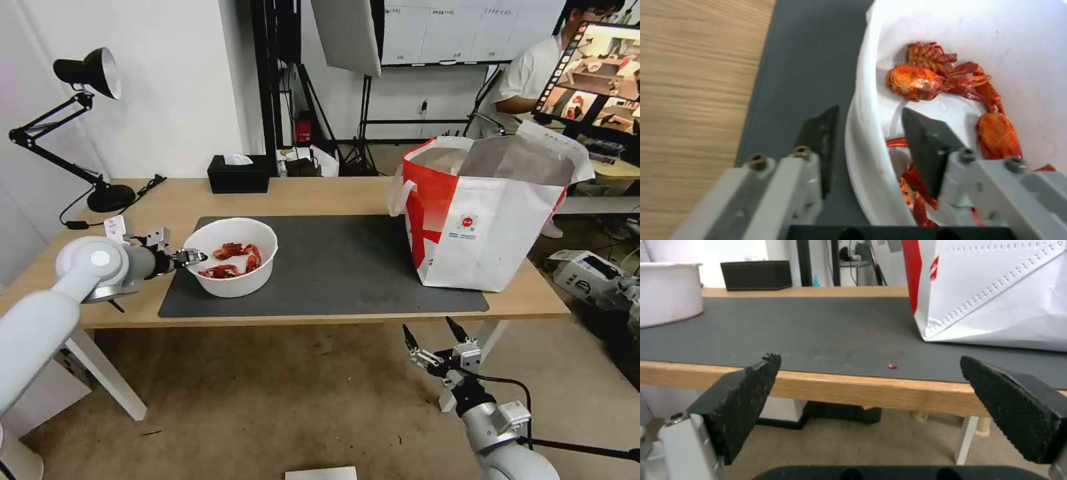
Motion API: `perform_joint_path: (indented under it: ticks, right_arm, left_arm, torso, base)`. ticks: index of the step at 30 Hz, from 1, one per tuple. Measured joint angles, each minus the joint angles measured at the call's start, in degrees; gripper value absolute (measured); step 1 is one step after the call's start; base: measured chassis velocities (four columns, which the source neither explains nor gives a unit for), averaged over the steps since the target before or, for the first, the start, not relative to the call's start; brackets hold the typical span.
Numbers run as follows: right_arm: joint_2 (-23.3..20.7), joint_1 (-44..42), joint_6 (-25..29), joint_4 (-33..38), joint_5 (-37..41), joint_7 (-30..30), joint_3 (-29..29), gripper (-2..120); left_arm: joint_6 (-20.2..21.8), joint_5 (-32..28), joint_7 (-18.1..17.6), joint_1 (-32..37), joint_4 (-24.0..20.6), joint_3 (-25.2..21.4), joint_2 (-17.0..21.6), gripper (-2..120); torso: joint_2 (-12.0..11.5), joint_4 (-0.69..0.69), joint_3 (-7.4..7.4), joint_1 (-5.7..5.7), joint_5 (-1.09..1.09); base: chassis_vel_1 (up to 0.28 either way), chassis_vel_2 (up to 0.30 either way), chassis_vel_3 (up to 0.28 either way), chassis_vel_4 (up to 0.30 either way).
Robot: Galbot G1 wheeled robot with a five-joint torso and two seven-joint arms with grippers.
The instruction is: Pick up the trash from the table and place it into the takeout bag.
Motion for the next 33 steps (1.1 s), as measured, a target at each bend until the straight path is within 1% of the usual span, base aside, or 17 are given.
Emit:
perform_joint_path:
  ticks: [2, 3, 4, 6, 7, 9, 17, 19, 22, 23, 26, 27, 28, 29, 30, 31, 33]
  right_arm:
    - [0.00, 0.00, 0.00, 0.00, 0.00, 0.00, 0.00, 100]
    - [0.00, 0.00, 0.00, 0.00, 0.00, 0.00, 0.00, 100]
    - [0.00, 0.00, 0.00, 0.00, 0.00, 0.00, 0.00, 100]
    - [0.00, 0.00, 0.00, 0.00, 0.00, 0.00, 0.00, 100]
    - [0.00, 0.00, 0.00, 0.00, 0.00, 0.00, 0.00, 100]
    - [0.00, 0.00, 0.00, 0.00, 0.00, 0.00, 0.00, 100]
    - [0.00, 0.00, 0.00, 0.00, 0.00, 0.00, 0.00, 100]
    - [0.00, 0.00, 0.00, 0.00, 0.00, 0.00, 0.00, 100]
    - [0.00, 0.00, 0.00, 0.00, 0.00, 0.00, 0.00, 100]
    - [0.00, 0.00, 0.00, 0.00, 0.00, 0.00, 0.00, 100]
    - [0.00, 0.00, 0.00, 0.00, 0.00, 0.00, 0.00, 100]
    - [0.00, 0.00, 0.00, 0.00, 0.00, 0.00, 0.01, 100]
    - [0.00, 0.00, 0.00, 0.00, 0.00, 0.00, 0.01, 100]
    - [0.00, 0.00, 0.00, 0.00, 0.00, 0.00, 0.00, 100]
    - [0.00, 0.00, 0.00, 0.00, 0.00, 0.00, 0.00, 100]
    - [0.00, 0.00, 0.00, 0.00, 0.00, 0.00, 0.00, 100]
    - [0.00, 0.00, 0.00, 0.00, 0.00, 0.00, 0.00, 100]
  left_arm:
    - [-1.03, -0.03, 0.00, 0.12, -0.50, -0.12, -0.10, 25]
    - [-1.03, -0.03, 0.00, 0.12, -0.50, -0.12, -0.10, 25]
    - [-1.92, -0.03, 0.00, 0.24, -0.81, -0.32, -0.21, 23]
    - [-4.72, -0.02, 0.01, 0.62, -1.97, -1.27, -0.58, 13]
    - [-4.72, -0.02, 0.01, 0.62, -1.97, -1.27, -0.58, 13]
    - [-6.01, 0.00, -0.09, 1.19, -2.90, -1.97, -0.79, 1]
    - [-7.03, 0.05, -0.40, 2.44, -3.39, -3.28, -0.96, 0]
    - [-7.43, 0.04, 0.02, 2.44, -3.56, -3.56, -0.83, 0]
    - [-10.03, 0.12, 1.92, 1.82, -5.12, -4.41, 0.06, 0]
    - [-10.03, 0.12, 1.92, 1.82, -5.12, -4.41, 0.06, 0]
    - [-15.76, 1.75, 2.48, -1.24, -7.63, -3.69, 0.79, 0]
    - [-19.12, 2.91, 3.03, -3.47, -8.32, -2.40, 0.75, 0]
    - [-19.12, 2.91, 3.03, -3.47, -8.32, -2.40, 0.75, 0]
    - [-21.83, 4.25, 3.77, -5.36, -8.67, -1.09, 0.56, 0]
    - [-25.53, 6.75, 4.50, -7.98, -8.89, 1.17, 0.07, 0]
    - [-25.53, 6.75, 4.50, -7.98, -8.89, 1.17, 0.07, 0]
    - [-29.43, 10.57, 4.83, -11.63, -8.90, 4.72, -0.97, 0]
  torso:
    - [0.00, 0.00, 0.00, 0.00, 0.00]
    - [0.00, 0.00, 0.00, 0.00, 0.00]
    - [0.00, 0.00, 0.00, 0.00, 0.00]
    - [0.00, 0.00, 0.00, 0.00, 0.00]
    - [0.00, 0.00, 0.00, 0.00, 0.00]
    - [0.00, 0.00, 0.00, 0.00, 0.00]
    - [0.00, 0.00, 0.00, 0.00, 0.00]
    - [0.00, 0.00, 0.00, 0.00, -0.01]
    - [0.00, 0.00, 0.00, 0.00, -0.01]
    - [0.00, 0.00, 0.00, 0.00, -0.01]
    - [0.00, 0.02, 0.00, 0.00, 0.01]
    - [0.00, 0.01, 0.00, 0.00, 0.00]
    - [0.00, 0.01, 0.00, 0.00, 0.00]
    - [0.00, 0.00, 0.00, 0.00, 0.01]
    - [0.00, -0.01, 0.00, 0.00, 0.02]
    - [0.00, -0.01, 0.00, 0.00, 0.02]
    - [0.00, -0.01, 0.00, 0.01, 0.01]
  base:
    - [0.000, 0.000, 0.000, 0.000]
    - [0.000, 0.000, 0.000, 0.000]
    - [0.000, 0.000, 0.000, 0.000]
    - [0.000, 0.000, 0.000, 0.000]
    - [0.000, 0.000, 0.000, 0.000]
    - [0.000, 0.000, 0.000, 0.000]
    - [0.000, 0.000, 0.000, 0.000]
    - [0.000, 0.000, 0.000, 0.000]
    - [0.000, 0.000, 0.000, 0.000]
    - [0.000, 0.000, 0.000, 0.000]
    - [0.000, 0.000, 0.000, 0.000]
    - [0.000, 0.000, 0.000, 0.000]
    - [0.000, 0.000, 0.000, 0.000]
    - [0.000, 0.000, 0.000, 0.000]
    - [0.000, 0.000, 0.000, 0.000]
    - [0.000, 0.000, 0.000, 0.000]
    - [0.000, 0.000, 0.000, 0.000]
